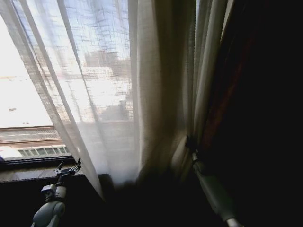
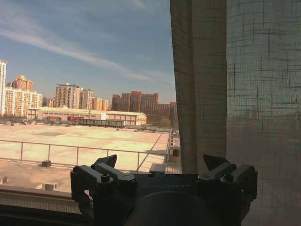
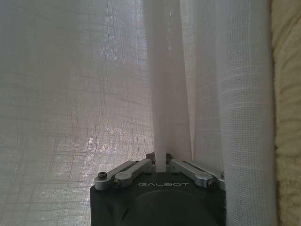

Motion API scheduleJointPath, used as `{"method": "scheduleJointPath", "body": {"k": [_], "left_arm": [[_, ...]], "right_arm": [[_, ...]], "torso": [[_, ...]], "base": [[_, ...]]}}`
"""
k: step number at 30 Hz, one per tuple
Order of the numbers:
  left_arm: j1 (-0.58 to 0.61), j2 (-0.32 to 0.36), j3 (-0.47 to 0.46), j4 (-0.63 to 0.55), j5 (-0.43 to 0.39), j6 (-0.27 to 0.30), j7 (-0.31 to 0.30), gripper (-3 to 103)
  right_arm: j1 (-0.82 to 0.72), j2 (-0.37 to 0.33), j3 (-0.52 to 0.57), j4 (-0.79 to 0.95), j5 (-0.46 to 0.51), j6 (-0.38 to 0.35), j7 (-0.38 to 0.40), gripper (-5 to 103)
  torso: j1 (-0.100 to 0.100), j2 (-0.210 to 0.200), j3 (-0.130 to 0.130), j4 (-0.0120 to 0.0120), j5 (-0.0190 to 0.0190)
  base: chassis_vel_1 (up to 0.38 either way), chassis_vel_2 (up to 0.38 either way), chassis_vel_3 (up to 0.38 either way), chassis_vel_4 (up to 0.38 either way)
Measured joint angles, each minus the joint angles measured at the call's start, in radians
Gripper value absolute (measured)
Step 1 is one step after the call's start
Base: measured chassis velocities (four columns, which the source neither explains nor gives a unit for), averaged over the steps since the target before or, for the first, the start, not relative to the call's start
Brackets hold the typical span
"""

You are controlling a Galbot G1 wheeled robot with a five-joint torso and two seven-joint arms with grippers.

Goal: Open the curtains by pulling them apart, changing their state from closed to fully open.

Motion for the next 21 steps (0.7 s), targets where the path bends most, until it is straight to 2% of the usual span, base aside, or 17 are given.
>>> {"method": "scheduleJointPath", "body": {"k": [4, 10, 13, 14, 15, 16, 18, 21], "left_arm": [[0.000, 0.000, 0.000, 0.000, 0.000, 0.000, 0.000, 100], [0.000, 0.000, 0.000, 0.000, 0.000, 0.000, 0.000, 100], [0.000, 0.000, 0.000, 0.000, 0.000, 0.000, 0.000, 100], [0.000, 0.000, 0.000, 0.000, 0.000, 0.000, 0.000, 100], [0.000, 0.000, 0.000, 0.000, 0.000, 0.000, 0.000, 100], [0.000, 0.000, 0.000, 0.000, 0.000, 0.000, 0.000, 100], [0.000, 0.000, 0.000, 0.000, 0.000, 0.000, 0.000, 100], [0.000, 0.000, 0.000, 0.000, 0.000, 0.000, 0.000, 100]], "right_arm": [[-0.015, -0.006, 0.001, 0.020, 0.002, -0.008, 0.016, 0], [-0.069, -0.009, -0.042, 0.099, 0.035, 0.012, -0.041, -2], [-0.093, -0.010, -0.066, 0.133, 0.040, 0.025, -0.060, 8], [-0.100, -0.010, -0.071, 0.141, 0.041, 0.027, -0.065, 8], [-0.117, -0.010, -0.082, 0.158, 0.046, 0.032, -0.074, 19], [-0.132, -0.010, -0.091, 0.171, 0.052, 0.034, -0.079, 25], [-0.142, -0.012, -0.097, 0.181, 0.056, 0.035, -0.082, 25], [-0.182, -0.022, -0.115, 0.214, 0.062, 0.029, -0.089, 41]], "torso": [[0.000, 0.000, 0.000, 0.0000, 0.0001], [0.000, 0.000, 0.000, 0.0002, 0.0000], [0.000, 0.000, 0.000, 0.0003, 0.0000], [0.000, 0.000, 0.000, 0.0003, 0.0000], [0.000, 0.000, 0.000, 0.0002, 0.0000], [0.000, 0.000, 0.000, 0.0002, 0.0000], [0.000, 0.000, 0.000, 0.0002, 0.0000], [0.000, 0.000, 0.000, 0.0002, 0.0000]], "base": [[0.000, 0.000, 0.000, 0.000], [0.000, 0.000, 0.000, 0.000], [0.000, 0.000, 0.000, 0.000], [0.000, 0.000, 0.000, 0.000], [0.000, 0.000, 0.000, 0.000], [0.000, 0.000, 0.000, 0.000], [0.000, 0.000, 0.000, 0.000], [0.000, 0.000, 0.000, 0.000]]}}
